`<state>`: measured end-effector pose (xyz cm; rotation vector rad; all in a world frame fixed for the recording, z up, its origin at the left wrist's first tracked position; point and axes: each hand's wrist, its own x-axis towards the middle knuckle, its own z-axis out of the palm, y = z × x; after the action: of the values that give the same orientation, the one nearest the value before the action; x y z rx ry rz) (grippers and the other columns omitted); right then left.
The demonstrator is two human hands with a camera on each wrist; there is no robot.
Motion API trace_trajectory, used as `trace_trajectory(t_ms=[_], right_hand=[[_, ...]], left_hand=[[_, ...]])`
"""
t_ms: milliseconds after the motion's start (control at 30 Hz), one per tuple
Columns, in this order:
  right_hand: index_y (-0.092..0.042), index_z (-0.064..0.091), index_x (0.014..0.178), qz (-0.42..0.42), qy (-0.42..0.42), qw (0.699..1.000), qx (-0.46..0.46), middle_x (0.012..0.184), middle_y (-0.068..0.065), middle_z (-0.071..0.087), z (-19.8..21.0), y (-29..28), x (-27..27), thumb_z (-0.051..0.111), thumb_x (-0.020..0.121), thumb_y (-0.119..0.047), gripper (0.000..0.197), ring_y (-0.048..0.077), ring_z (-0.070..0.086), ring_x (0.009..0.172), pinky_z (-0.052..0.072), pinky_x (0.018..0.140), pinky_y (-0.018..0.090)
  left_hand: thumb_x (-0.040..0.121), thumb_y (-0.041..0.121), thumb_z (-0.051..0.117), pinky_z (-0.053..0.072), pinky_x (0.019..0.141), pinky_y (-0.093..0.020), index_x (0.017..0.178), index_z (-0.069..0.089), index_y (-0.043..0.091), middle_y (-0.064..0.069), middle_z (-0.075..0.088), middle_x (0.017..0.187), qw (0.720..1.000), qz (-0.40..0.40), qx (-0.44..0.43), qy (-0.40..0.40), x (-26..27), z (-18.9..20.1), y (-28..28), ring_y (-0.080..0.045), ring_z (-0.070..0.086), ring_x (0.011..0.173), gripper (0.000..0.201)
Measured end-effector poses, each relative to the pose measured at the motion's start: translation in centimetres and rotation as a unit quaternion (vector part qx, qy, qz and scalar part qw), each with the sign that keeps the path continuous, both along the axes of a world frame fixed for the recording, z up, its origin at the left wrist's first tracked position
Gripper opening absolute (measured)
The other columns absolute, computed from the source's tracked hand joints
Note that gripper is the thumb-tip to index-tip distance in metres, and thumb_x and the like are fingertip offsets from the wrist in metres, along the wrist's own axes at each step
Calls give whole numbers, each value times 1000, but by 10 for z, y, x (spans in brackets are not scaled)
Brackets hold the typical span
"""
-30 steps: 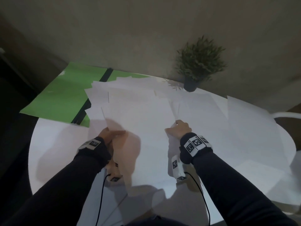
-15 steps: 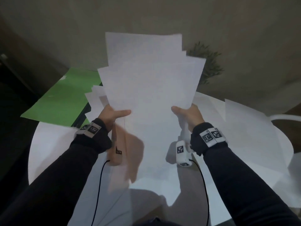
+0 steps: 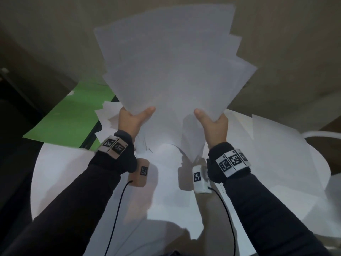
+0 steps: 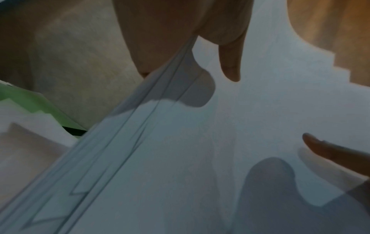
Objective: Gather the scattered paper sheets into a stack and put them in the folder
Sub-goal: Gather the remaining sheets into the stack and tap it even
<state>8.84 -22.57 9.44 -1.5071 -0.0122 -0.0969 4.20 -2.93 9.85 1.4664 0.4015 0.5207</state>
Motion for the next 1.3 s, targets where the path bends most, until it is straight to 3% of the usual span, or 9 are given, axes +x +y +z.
trace_trajectory(t_ms=[167,267,433,500,700,867,1100,1233,1300], right_hand=[[-10,50,126,-7,-42,999,10,119,3,62,13,6,11,79,74,-17,60,16,60,110,50,93,25],[-21,39,128,9,-46,999,11,124,-1,55,11,9,16,78,75,-15,67,14,55,116,46,99,25],[-11,46,131,61,33,996,-60,124,4,61,-13,10,16,81,71,-17,70,18,58,115,43,106,42],[-13,42,132,42,17,998,-49,126,3,58,-8,10,15,80,72,-15,72,18,57,116,44,105,40],[-23,33,129,6,-76,997,2,116,-17,51,19,17,23,74,79,-12,65,-12,52,102,42,82,1],[-19,40,130,28,-21,999,-37,123,-5,54,6,20,20,71,83,-22,56,12,54,116,42,104,30],[-17,41,123,-71,-96,990,71,111,-4,59,55,26,26,73,80,-24,54,10,61,101,53,87,24],[-22,44,115,-108,-86,988,75,111,-12,54,90,37,33,68,81,-45,47,7,55,102,43,88,21],[-26,41,108,-120,-50,987,90,95,-22,45,101,40,38,63,83,-51,41,-6,48,84,35,74,14]], left_hand=[[71,7,79,52,84,-20,102,58,16,7,65,95,1000,15,-13,-17,3,1,5,-8,63,88,39],[67,10,82,50,89,-18,121,50,10,5,63,107,999,24,-23,-40,5,1,7,-10,62,100,63],[71,5,78,39,89,-3,128,32,20,18,49,115,998,33,25,-49,7,0,5,12,51,103,76],[72,5,77,35,83,4,131,28,19,25,44,111,997,37,46,-55,9,3,6,21,45,98,78],[67,13,83,33,109,-25,142,23,11,5,43,132,996,62,36,-62,16,6,10,-11,44,124,96],[59,26,86,39,109,-35,140,29,12,1,51,132,999,7,25,-32,16,0,11,-15,51,122,100],[51,46,85,37,111,-36,139,35,8,-3,50,136,994,50,25,-89,21,29,8,-16,49,126,108],[65,24,84,45,98,-20,124,43,17,5,58,120,992,61,17,-107,28,28,8,2,59,107,72],[70,15,81,45,90,-12,118,43,22,13,57,113,991,67,17,-118,29,27,7,13,57,98,63]])
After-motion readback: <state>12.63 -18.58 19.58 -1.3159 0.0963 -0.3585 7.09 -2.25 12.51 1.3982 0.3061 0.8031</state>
